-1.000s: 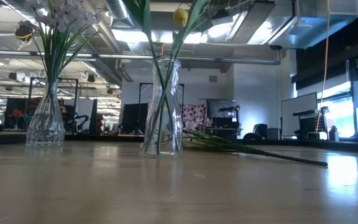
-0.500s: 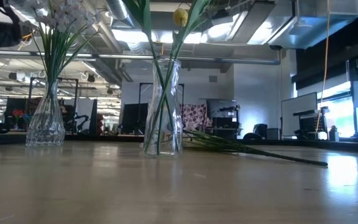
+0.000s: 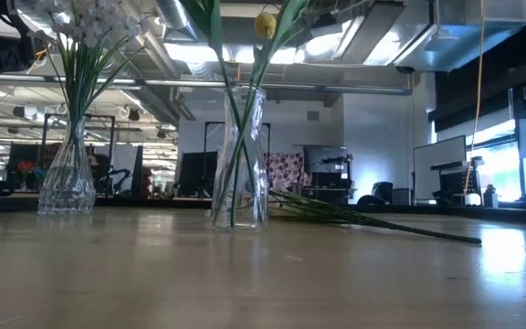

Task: Sort flowers into vase by color
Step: Put the dark red flower into the purple vase

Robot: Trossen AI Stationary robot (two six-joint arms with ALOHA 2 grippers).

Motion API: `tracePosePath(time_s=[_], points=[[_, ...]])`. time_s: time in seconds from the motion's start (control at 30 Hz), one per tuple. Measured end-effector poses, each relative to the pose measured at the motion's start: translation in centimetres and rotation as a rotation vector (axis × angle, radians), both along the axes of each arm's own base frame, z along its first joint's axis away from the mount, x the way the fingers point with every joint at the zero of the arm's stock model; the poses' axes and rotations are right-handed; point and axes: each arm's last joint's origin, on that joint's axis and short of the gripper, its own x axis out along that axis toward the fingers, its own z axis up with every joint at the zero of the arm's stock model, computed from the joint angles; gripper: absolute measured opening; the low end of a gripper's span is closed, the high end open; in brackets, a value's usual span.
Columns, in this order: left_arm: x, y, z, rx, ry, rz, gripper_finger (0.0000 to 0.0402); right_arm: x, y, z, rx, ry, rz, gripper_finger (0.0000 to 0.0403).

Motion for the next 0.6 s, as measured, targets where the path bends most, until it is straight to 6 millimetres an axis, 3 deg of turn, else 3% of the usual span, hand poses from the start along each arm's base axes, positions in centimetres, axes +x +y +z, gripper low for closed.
tracePosePath(time_s=[0.6], points=[[0.26,-0.94,-0.32,-0.005,0.082,-0.005,0.0001,-0.04,-0.05,-0.09,0.011,0.005,-0.002,0.0292]])
